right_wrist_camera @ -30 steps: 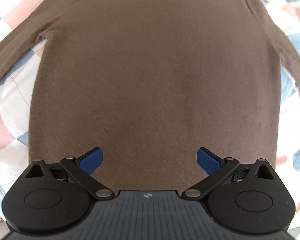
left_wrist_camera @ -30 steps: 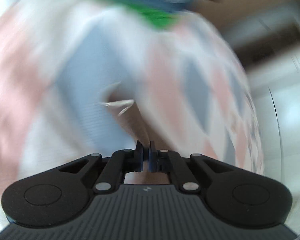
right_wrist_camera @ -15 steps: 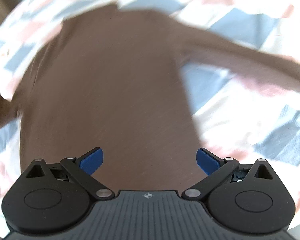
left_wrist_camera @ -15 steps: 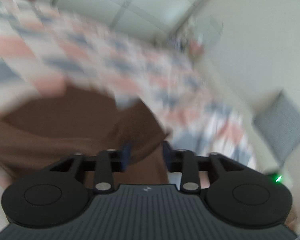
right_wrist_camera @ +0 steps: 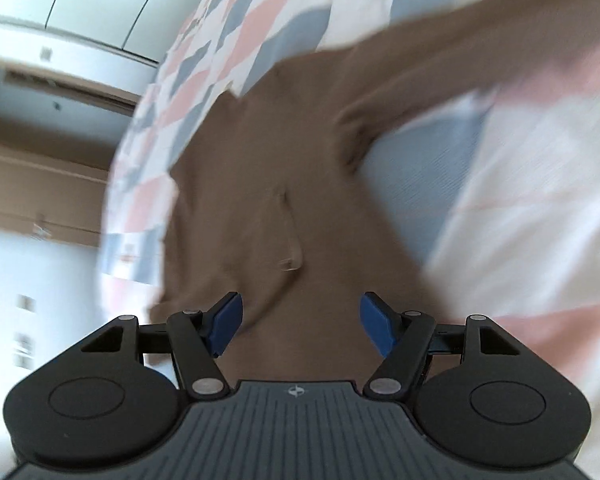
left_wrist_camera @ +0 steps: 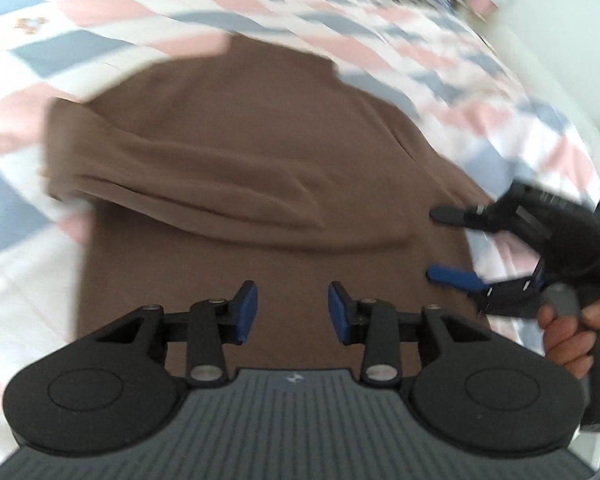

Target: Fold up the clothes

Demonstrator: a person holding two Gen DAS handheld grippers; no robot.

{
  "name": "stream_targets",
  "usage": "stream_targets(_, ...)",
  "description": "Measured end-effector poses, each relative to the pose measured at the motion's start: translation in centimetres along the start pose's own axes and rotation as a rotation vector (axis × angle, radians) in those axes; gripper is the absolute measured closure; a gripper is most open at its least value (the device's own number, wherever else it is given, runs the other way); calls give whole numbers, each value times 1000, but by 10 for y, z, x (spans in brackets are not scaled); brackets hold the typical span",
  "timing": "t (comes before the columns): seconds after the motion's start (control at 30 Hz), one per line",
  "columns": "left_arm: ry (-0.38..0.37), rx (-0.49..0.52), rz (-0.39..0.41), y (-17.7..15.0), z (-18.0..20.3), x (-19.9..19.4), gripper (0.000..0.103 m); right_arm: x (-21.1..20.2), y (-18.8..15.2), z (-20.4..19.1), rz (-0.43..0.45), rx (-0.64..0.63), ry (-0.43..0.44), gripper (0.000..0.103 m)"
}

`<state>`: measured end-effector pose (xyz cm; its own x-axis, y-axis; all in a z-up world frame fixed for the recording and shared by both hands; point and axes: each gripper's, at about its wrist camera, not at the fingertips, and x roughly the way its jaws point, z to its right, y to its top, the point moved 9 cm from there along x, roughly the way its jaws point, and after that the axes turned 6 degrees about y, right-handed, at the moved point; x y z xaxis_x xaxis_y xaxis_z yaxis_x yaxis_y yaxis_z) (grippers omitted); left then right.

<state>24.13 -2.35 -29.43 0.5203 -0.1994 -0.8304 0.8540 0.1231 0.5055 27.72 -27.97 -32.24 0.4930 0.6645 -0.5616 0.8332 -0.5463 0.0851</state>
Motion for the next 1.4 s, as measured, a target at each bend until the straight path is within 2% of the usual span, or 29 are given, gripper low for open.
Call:
stream_targets(0.1,25,-86,29,16,-25,-2,65,32,4,-2,-16,88,32,34)
stream_targets(0.2,35,-169,51,27,-51,-5,65,60,13,2,1,152,-10,34)
stream_targets(0.27,44,-203,65,33,-68,-8,65,75,19,3,17,164,-21,41)
stream_targets(0.3,48,-218,72,36,-76,-11,65,82,23,-2,24,140,-19,71)
stream_targets(0.33,54,-228,81,40,-83,-13,65,87,27,-9,24,99,-20,95)
stream_targets(0.43,64,-237,104,51,-99,-15,65,89,46,-46,60,-92,3,98)
stream_targets(0.53,70,-236,114,63,-111,-12,65,66,69,-92,180,-327,38,98)
stream_targets(0.6,70,-234,110,68,-117,-7,65,37,85,-109,298,-426,23,98)
stream_targets(0.63,70,-233,107,71,-119,-3,66,27,93,-105,335,-444,-19,98)
stream_targets(0.67,74,-229,103,74,-120,1,67,21,100,-92,356,-438,-87,98)
stream_targets(0.73,78,-215,99,78,-121,9,67,20,109,-53,336,-353,-199,98)
stream_targets(0.8,79,-190,95,83,-121,16,68,25,112,-22,307,-260,-245,98)
stream_targets(0.93,74,-136,101,101,-115,29,69,30,110,-17,302,-272,-246,98)
stream_targets(1.03,80,-103,105,119,-113,45,69,27,109,-31,292,-294,-186,98)
stream_targets(1.17,91,-143,62,136,-126,73,70,24,110,-31,271,-319,-232,98)
stream_targets(1.27,94,-157,39,142,-131,93,70,13,108,-27,284,-266,-191,98)
stream_targets(1.3,100,-141,34,145,-130,99,70,11,108,-23,283,-264,-201,98)
stream_targets(1.4,115,-81,31,150,-121,112,70,13,106,-1,246,-261,-306,98)
